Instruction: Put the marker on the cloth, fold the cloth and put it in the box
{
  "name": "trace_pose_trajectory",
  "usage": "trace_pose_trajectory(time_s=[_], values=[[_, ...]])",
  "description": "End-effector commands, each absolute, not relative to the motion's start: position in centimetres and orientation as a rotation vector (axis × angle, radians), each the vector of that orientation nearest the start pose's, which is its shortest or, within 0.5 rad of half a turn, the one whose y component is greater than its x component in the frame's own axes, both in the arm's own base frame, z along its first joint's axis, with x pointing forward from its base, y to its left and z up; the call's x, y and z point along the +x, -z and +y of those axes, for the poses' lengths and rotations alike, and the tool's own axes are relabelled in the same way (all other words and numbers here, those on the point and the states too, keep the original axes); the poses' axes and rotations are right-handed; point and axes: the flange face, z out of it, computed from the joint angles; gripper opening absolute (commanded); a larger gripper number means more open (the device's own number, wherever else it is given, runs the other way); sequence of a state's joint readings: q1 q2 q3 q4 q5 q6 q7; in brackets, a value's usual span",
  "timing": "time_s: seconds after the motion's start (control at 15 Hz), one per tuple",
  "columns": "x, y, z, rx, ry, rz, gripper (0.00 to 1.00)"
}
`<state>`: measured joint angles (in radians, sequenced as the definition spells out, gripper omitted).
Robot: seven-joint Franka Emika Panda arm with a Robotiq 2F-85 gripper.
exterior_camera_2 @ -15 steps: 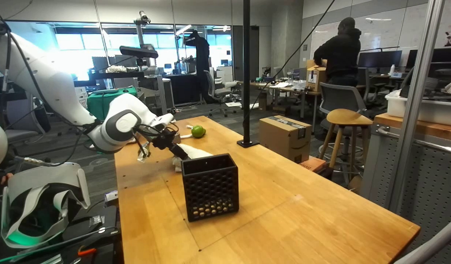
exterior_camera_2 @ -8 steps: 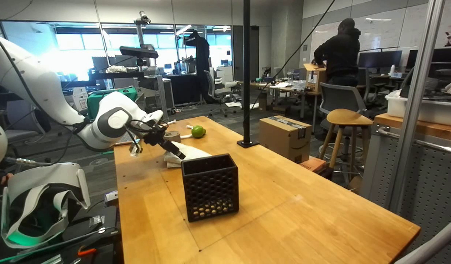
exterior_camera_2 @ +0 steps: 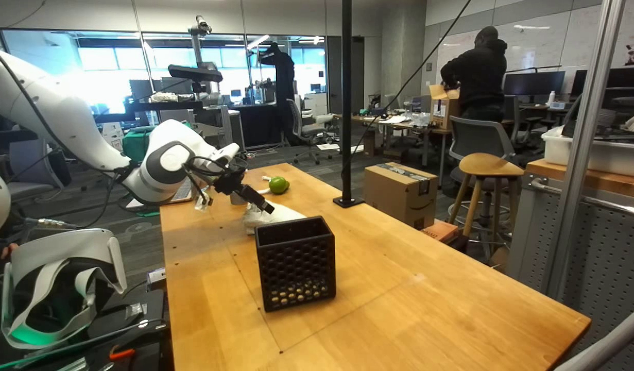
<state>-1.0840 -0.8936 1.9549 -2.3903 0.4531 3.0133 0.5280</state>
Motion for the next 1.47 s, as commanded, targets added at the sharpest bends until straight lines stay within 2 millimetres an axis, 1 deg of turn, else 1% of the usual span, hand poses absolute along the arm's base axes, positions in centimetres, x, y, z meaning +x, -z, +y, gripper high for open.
trace_pose_trajectory(time_s=[0.0,0.13,0.27,0.47,0.6,0.73,0.87,1.0,1.13,1.4], values=[[37.8,-25.7,36.4,-3.14,1.23,-0.232,1.0],[37.8,-26.8,35.8,-3.166,1.22,-0.198,1.0],[37.2,-27.8,34.9,-3.21,1.174,-0.167,1.0],[36.2,-28.1,34.4,-3.25,1.1,-0.153,1.0],[35.5,-27.7,34.7,-3.249,1.047,-0.165,1.0],[35.0,-27.2,35.5,-3.222,1.0,-0.192,1.0],[34.9,-26.8,36.3,-3.199,0.986,-0.208,1.0],[35.1,-26.2,36.6,-3.202,0.957,-0.206,1.0],[35.5,-25.6,36.3,-3.217,0.93,-0.187,1.0],[36.9,-24.0,35.0,-3.259,0.876,-0.136,1.0]])
